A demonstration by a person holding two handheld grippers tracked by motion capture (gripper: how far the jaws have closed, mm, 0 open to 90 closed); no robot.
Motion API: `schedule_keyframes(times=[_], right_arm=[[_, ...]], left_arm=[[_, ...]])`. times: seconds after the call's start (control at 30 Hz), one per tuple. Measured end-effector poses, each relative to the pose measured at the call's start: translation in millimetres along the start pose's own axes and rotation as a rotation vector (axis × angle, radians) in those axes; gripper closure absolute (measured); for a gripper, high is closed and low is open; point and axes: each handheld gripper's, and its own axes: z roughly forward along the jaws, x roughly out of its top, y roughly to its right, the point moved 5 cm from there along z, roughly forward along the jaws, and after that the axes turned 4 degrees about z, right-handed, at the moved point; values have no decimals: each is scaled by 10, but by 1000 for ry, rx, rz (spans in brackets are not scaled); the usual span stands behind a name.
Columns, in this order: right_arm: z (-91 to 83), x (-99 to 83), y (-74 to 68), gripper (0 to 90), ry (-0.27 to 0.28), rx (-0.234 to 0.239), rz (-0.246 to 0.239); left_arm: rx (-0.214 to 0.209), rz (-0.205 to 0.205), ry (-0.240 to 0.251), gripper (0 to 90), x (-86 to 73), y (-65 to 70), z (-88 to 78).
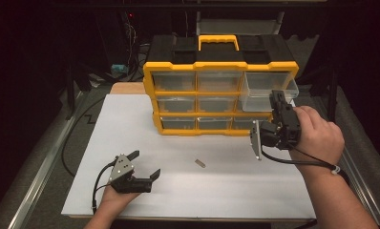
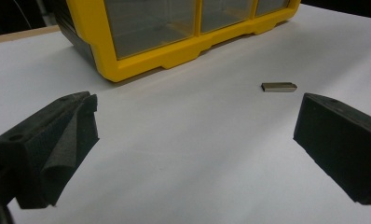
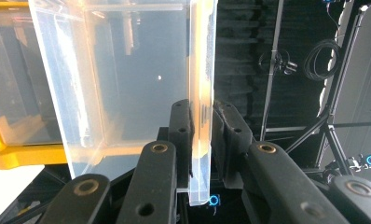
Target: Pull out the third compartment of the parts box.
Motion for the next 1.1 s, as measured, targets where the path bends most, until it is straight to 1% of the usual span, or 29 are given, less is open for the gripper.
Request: schedule_keyframes(times=[0.1,0.23,0.33,0.63,0.73,0.83,1.0,1.1], right_arm=[[-44,-2,-3,795,6,-7,6],[-75,-1,-2,796,11,-13,7],[-104,0,7,796,13,-16,9],[-208,-22,1,795,22,-28,6],[-219,-28,-14,795,21,-28,10],[-227,-29,-26,794,20,-30,17],[-241,-29,-36,793,24,-31,19],[-248,-34,-51,791,27,-36,23]], left_arm=[[2,-5,4,7,5,-8,-8],[1,1,0,8,-2,-1,-6],[4,-5,10,7,6,-4,-8],[-2,-3,4,7,2,7,3],[-2,-2,7,7,10,15,8],[-5,6,-2,7,0,25,12],[-2,0,2,7,4,13,8],[-4,5,1,7,1,20,11]])
